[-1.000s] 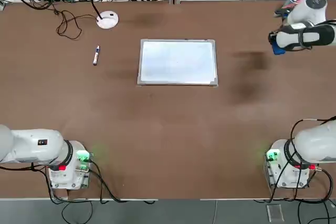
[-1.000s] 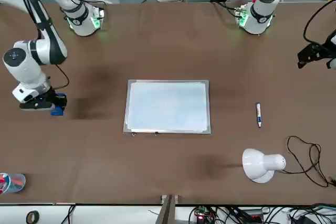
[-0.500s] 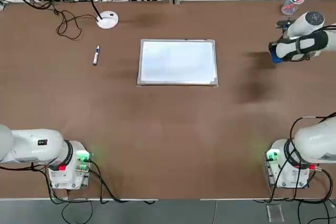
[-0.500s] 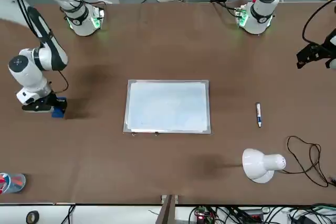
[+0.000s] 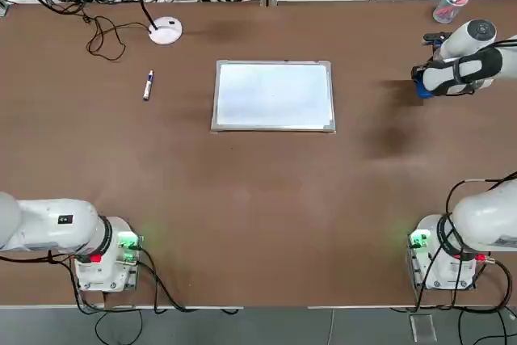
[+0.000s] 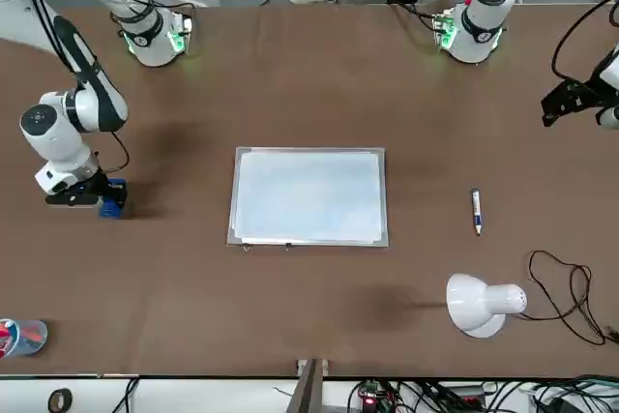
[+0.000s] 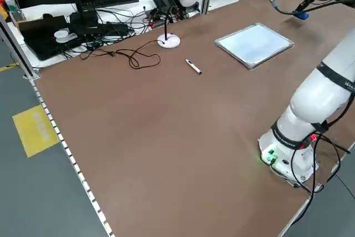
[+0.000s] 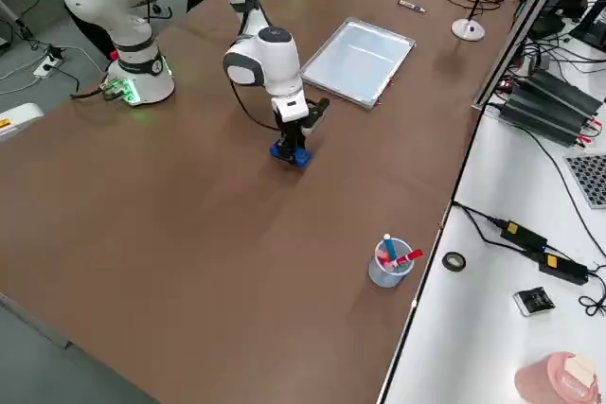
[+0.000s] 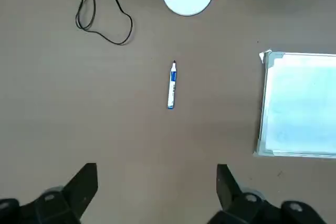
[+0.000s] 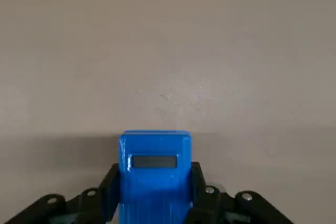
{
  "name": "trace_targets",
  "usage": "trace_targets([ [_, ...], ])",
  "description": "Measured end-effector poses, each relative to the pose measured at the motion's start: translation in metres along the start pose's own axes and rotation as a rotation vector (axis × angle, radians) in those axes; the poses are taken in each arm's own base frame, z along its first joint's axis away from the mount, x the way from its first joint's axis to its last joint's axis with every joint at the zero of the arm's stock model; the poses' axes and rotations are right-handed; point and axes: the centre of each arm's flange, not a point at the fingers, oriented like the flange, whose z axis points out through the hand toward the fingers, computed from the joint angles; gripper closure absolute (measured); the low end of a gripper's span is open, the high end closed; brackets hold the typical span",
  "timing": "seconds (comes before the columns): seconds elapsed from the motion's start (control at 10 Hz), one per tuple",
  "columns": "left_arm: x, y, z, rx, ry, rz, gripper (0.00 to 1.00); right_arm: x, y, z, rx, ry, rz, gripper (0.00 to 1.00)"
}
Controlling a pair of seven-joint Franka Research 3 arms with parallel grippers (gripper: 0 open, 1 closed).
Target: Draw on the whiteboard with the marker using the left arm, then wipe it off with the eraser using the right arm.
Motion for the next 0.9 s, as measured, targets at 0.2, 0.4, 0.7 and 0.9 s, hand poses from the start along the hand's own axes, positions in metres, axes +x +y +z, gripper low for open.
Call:
trace_targets([
  [0.2, 0.0, 0.0, 0.0, 0.0, 0.0, 0.0, 0.0, 0.0, -0.0002, 0.0, 0.0, 0.0, 0.009, 0.39],
  [0.4, 0.0001, -0.0004, 0.0, 0.0, 0.0, -0.001, 0.0, 0.001, -0.0003, -0.0008, 0.002, 0.01, 0.011, 0.25],
  [0.7, 0.0001, -0.001, 0.0, 0.0, 0.0, -0.002, 0.0, 0.001, -0.0008, 0.0003, 0.004, 0.019, 0.014, 0.11],
  [0.9, 0.0002, -0.001, -0.0003, 0.0, 0.001, -0.002, 0.0, 0.0007, -0.0015, 0.0012, 0.005, 0.019, 0.034, 0.0],
])
